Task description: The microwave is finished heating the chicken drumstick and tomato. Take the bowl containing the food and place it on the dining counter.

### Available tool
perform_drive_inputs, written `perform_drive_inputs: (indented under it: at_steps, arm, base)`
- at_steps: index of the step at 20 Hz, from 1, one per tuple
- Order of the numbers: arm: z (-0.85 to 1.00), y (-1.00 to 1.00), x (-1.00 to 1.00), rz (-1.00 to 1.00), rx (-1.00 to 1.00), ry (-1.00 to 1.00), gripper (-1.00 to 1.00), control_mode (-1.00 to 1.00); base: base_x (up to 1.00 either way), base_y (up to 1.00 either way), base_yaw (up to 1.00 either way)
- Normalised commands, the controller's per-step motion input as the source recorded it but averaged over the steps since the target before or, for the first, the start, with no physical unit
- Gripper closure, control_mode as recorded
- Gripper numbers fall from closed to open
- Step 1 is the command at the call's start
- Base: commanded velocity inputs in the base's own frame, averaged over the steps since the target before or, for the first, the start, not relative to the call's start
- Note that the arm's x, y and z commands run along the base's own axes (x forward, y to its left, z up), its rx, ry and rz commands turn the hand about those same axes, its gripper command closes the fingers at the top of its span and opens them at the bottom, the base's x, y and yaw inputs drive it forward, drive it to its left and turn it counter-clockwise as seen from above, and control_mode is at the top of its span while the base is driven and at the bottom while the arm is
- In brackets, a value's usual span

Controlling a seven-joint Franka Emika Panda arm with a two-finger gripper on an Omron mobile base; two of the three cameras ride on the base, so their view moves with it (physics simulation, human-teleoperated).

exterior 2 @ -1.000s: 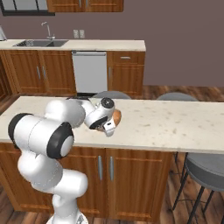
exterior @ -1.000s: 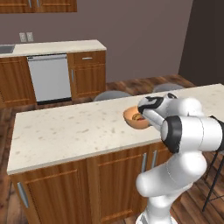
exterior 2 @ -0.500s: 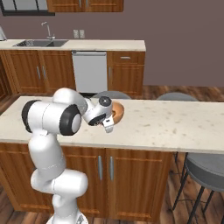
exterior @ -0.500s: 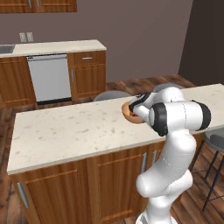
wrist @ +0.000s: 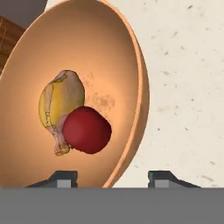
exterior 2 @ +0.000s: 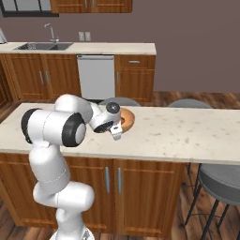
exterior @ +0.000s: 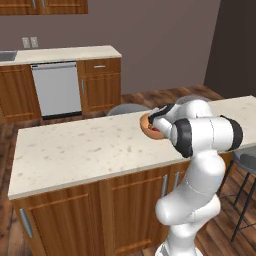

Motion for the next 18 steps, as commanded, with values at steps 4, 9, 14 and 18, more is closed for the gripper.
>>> perform_drive_inputs:
  at_steps: [4, 9, 14, 18]
  arm:
    - [1.00, -0.01, -1.00, -0.07, 0.01, -0.18, -1.00, -1.00]
    - [1.00, 0.00, -1.00, -0.04, 0.00, -0.22, -1.00, -1.00]
    - [1.00, 0.00, -1.00, 0.00, 0.00, -0.22, -1.00, -1.00]
    - [1.00, 0.00, -1.00, 0.00, 0.00, -0.22, -1.00, -1.00]
  base:
    - [0.00, 0.00, 0.00]
    - [0.00, 0.00, 0.00]
    - [0.00, 0.00, 0.00]
    - [0.00, 0.00, 0.00]
